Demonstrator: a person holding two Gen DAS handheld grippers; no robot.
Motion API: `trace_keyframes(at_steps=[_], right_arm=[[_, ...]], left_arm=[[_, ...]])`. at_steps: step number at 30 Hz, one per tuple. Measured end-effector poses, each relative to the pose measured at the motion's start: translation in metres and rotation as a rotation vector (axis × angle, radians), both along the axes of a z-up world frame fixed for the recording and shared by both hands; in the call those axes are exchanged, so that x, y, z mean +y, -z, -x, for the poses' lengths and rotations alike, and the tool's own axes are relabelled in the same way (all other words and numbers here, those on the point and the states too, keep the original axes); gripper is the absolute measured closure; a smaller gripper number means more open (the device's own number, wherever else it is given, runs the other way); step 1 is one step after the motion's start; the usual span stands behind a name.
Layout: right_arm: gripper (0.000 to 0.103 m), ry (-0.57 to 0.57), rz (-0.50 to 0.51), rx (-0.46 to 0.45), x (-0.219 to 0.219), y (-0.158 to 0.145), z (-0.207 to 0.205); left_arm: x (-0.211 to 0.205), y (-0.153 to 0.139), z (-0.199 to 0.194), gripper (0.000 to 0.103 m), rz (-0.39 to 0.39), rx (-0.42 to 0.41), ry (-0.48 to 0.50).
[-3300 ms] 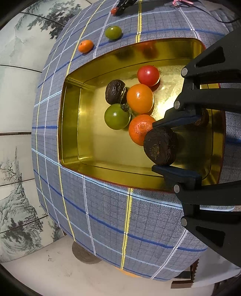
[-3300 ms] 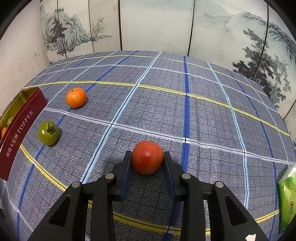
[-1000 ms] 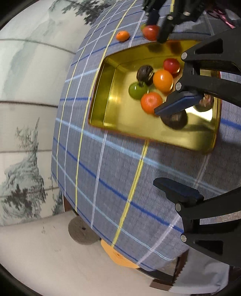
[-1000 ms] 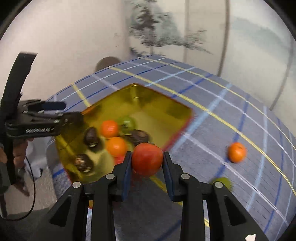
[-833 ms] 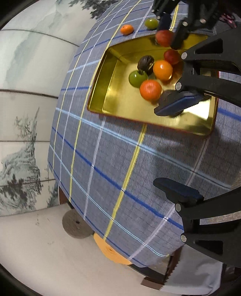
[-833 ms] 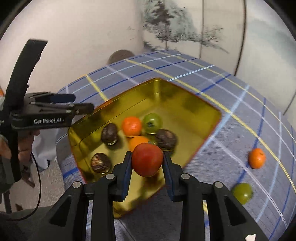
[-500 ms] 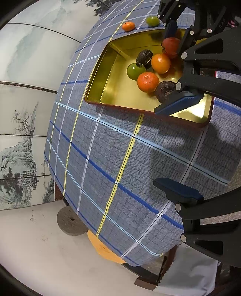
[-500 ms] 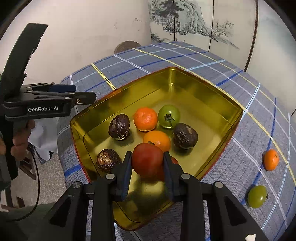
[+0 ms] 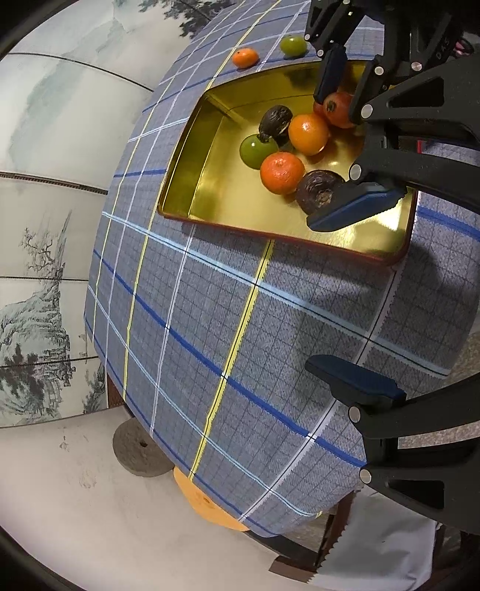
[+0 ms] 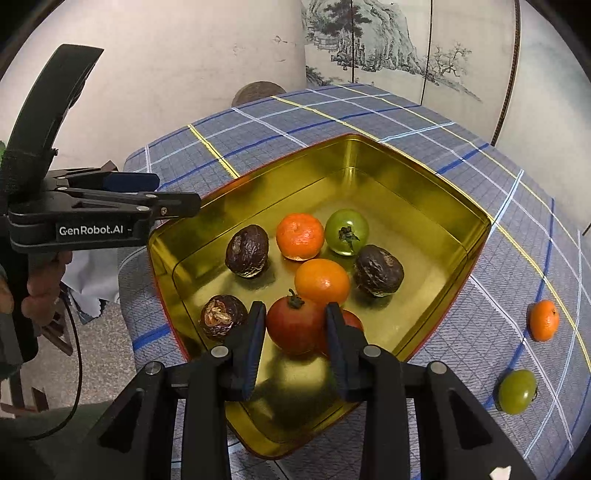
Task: Organize fruits
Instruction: 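Carry the red tomato into the gold tin and open the right gripper, then close the right gripper on the mandarin while the left moves toward the green tomato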
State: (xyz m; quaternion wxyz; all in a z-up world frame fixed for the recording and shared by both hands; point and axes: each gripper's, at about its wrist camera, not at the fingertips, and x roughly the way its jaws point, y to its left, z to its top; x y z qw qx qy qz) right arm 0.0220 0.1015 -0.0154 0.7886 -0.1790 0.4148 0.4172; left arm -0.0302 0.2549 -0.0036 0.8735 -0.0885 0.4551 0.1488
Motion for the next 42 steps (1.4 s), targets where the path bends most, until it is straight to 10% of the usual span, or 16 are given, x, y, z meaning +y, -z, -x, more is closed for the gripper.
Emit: trace_keyframes(at_steps=[42], right_arm=[[0.059,0.479,-0.048,-0.051,-0.196,-0.011,-0.119]], left_arm=[[-0.164,-0.009,-0.087,0.033,-0.006,0.003,0.328]])
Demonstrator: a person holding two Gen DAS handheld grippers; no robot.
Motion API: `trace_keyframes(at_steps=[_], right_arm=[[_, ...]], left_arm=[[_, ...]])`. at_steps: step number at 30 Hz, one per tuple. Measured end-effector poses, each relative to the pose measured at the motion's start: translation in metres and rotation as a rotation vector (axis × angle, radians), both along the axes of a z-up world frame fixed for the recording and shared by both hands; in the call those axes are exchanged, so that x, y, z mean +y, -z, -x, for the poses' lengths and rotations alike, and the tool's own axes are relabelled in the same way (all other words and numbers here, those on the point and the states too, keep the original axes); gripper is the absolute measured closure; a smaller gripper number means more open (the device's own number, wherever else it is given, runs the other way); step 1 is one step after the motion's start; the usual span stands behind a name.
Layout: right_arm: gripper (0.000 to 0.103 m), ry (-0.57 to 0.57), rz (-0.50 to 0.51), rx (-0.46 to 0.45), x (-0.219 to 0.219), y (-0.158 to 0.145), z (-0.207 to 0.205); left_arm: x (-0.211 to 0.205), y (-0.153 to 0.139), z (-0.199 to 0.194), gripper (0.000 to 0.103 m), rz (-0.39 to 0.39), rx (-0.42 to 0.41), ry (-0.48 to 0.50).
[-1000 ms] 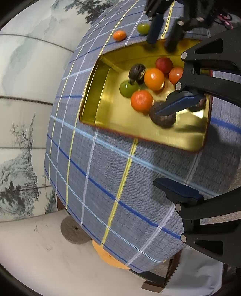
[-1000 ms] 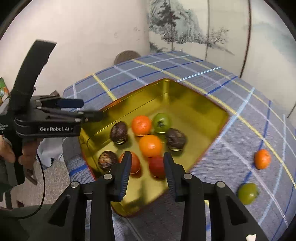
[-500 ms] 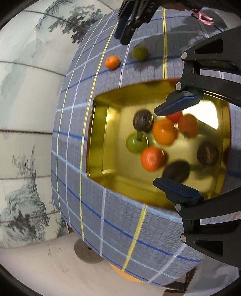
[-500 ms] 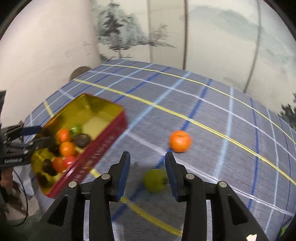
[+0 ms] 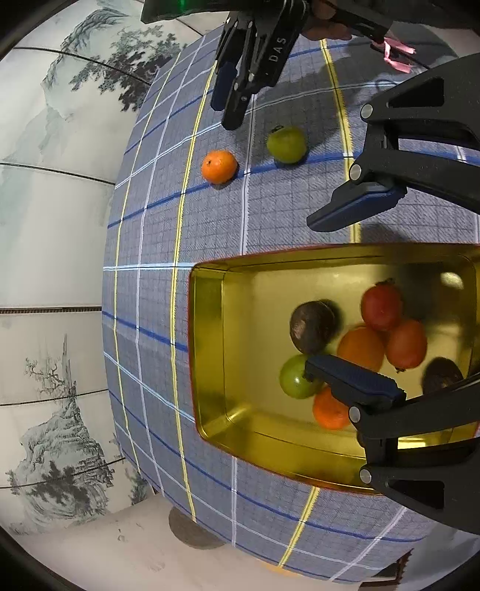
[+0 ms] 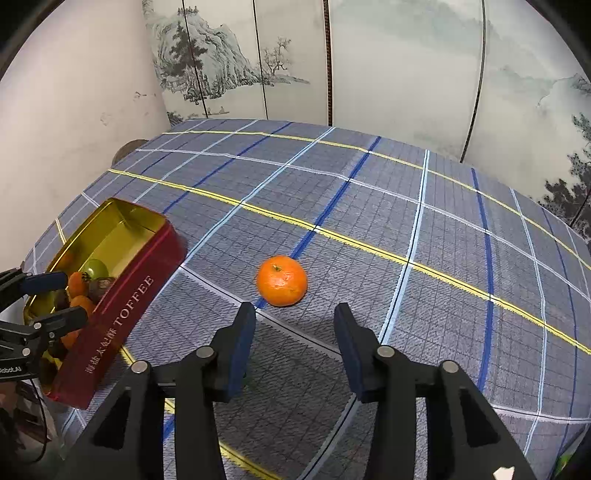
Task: Organize fruits
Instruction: 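Close the right gripper on the mandarin while the left moves toward the green tomato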
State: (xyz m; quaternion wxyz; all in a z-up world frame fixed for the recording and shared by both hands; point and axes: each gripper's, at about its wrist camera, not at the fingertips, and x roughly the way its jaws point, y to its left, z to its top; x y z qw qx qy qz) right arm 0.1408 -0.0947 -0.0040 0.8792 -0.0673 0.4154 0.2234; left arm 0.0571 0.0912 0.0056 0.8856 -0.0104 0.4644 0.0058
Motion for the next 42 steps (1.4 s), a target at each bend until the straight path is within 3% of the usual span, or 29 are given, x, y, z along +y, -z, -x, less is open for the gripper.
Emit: trace_keyframes(at_steps=[21,32,42], right_arm=[[0.056,-0.059,0.026,0.032,0.025,0.020,-0.028],[0.056,-0.068,0.049,0.061,0.040,0.036,-0.044],[0.065,-0.042,0.047,0.066,0.035,0.040,-0.046]], left_arm=[[0.047,0.005,-0.031,0.033,0.024,0.030,-0.156],[0.048,0.012,-0.037,0.033,0.029,0.047,-0.156],[0.045,0.017,-0.037,0.033,0.048,0.053,-0.142]])
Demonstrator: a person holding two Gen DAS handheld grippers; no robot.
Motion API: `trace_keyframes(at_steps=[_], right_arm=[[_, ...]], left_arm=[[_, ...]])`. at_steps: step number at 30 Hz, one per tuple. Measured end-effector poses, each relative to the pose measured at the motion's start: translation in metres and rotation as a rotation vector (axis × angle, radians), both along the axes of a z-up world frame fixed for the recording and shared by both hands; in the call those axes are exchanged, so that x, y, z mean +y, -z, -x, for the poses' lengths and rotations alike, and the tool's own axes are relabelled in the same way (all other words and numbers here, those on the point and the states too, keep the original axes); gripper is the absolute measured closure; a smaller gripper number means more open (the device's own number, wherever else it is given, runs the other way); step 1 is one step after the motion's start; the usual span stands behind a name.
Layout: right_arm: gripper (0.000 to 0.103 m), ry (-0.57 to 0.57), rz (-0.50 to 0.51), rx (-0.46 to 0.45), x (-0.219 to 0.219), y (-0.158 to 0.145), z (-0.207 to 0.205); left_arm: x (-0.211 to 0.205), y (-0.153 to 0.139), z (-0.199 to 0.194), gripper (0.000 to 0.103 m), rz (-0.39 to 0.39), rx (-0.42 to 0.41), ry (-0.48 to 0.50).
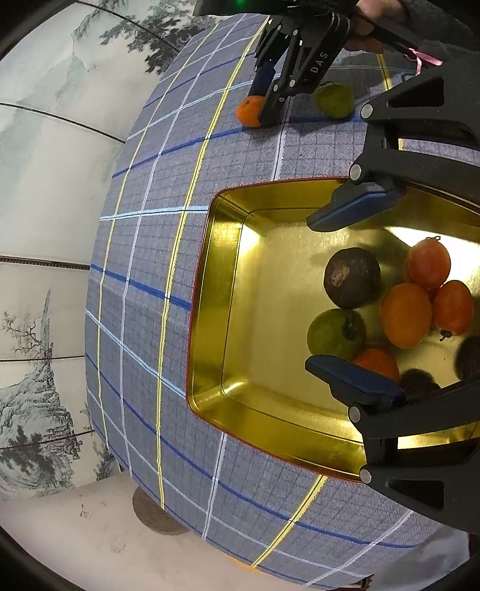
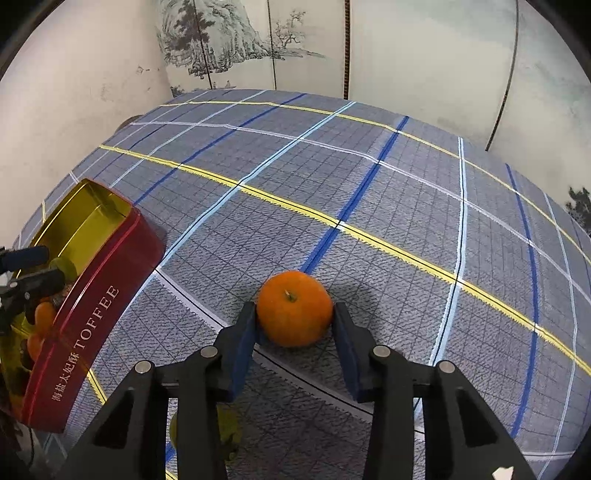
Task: Organize fruits
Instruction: 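Close the right gripper on the mandarin while the left moves toward the green tomato, then close the left gripper on the green tomato while the right holds the mandarin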
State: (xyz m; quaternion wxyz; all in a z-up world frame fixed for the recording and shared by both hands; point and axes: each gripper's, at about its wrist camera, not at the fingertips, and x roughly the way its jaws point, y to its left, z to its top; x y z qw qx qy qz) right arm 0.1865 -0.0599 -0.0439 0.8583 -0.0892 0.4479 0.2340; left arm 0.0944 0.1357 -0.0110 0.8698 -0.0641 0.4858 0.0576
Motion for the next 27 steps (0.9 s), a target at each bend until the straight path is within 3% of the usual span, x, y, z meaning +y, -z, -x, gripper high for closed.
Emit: trace_keyframes(at_steps=[11,17,20,27], right_arm=[[0.066,0.068,-0.010,-0.037,-0.020,-0.012,0.009],[0.066,0.137,-0.002,-0.073,-0.049,-0.021,0.024],[0.066,0.177,0.001,-0.075,-0.066,-0.020,0.031],[0.066,0.262,0.022,-0.070,-0.105,-0.015,0.046]], left_arm=[[-0.012,-0.003,0.002,0.033,0.007,-0.009,0.023],[-0.029,-0.008,0.006,0.034,-0.035,-0.023,0.040],[-0.028,-0.013,0.008,0.034,0.014,-0.027,0.039],[-0.037,-0.030,0.013,0.034,-0.013,-0.066,0.050]])
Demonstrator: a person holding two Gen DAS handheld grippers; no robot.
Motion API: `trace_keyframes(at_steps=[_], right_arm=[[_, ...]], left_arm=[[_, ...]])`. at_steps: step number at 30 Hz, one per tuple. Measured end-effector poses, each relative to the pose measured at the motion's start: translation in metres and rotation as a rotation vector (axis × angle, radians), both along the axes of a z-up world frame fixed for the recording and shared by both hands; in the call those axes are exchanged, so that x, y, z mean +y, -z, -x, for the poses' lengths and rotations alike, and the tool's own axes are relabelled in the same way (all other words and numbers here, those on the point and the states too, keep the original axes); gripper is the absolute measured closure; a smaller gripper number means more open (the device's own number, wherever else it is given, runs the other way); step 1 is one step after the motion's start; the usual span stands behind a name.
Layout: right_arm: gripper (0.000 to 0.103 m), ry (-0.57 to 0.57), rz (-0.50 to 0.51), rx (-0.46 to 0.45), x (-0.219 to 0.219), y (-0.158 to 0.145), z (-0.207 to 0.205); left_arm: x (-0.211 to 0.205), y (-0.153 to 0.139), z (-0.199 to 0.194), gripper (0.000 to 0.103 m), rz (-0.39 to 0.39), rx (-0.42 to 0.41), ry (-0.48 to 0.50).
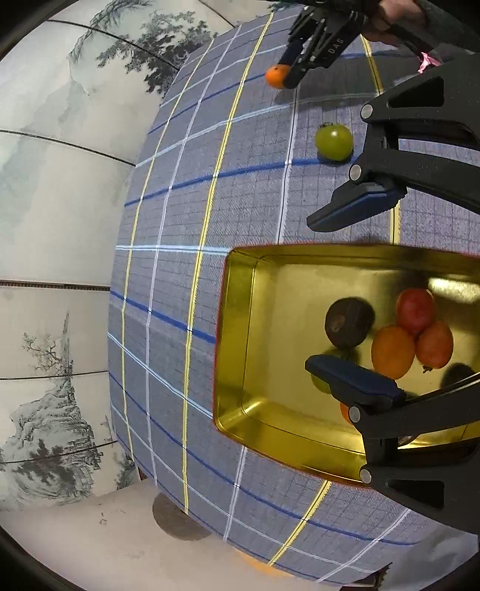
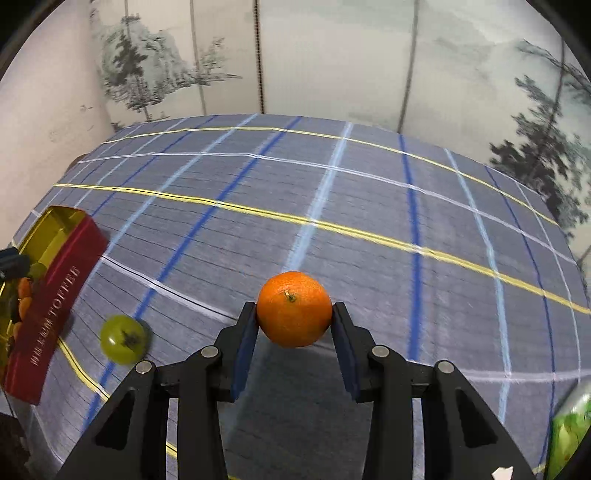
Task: Organize fruits
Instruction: 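Close the left gripper on the green tomato while the right holds the mandarin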
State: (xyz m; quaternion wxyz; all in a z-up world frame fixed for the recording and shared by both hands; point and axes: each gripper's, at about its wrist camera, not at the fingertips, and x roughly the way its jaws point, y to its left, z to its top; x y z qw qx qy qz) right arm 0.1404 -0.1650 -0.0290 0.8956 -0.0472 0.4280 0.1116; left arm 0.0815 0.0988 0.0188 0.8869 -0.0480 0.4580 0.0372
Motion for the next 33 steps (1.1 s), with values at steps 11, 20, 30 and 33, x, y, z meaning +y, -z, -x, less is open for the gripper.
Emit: trace_keyframes(at_steps=[11,20,30,33], right_arm=[[0.066,0.080,0.017,0.003,-0.044,0.008,0.026],[0.066,0.130,0.008,-0.002,-0.070,0.017,0.037],[0.066,0.135,0.010,-0.031,-0.072,0.022,0.041],[0.065,0.139,0.004,-0.033,-0.073,0.023,0.041]], left_arm=[[-0.056,0.001,-0.001,0.034,0.005,0.002,0.124],[-0.095,0.017,-0.008,0.034,0.003,0.042,0.199],[-0.114,0.034,-0.016,0.034,-0.019,0.055,0.240],[-0.112,0.039,-0.022,0.034,-0.023,0.055,0.210]])
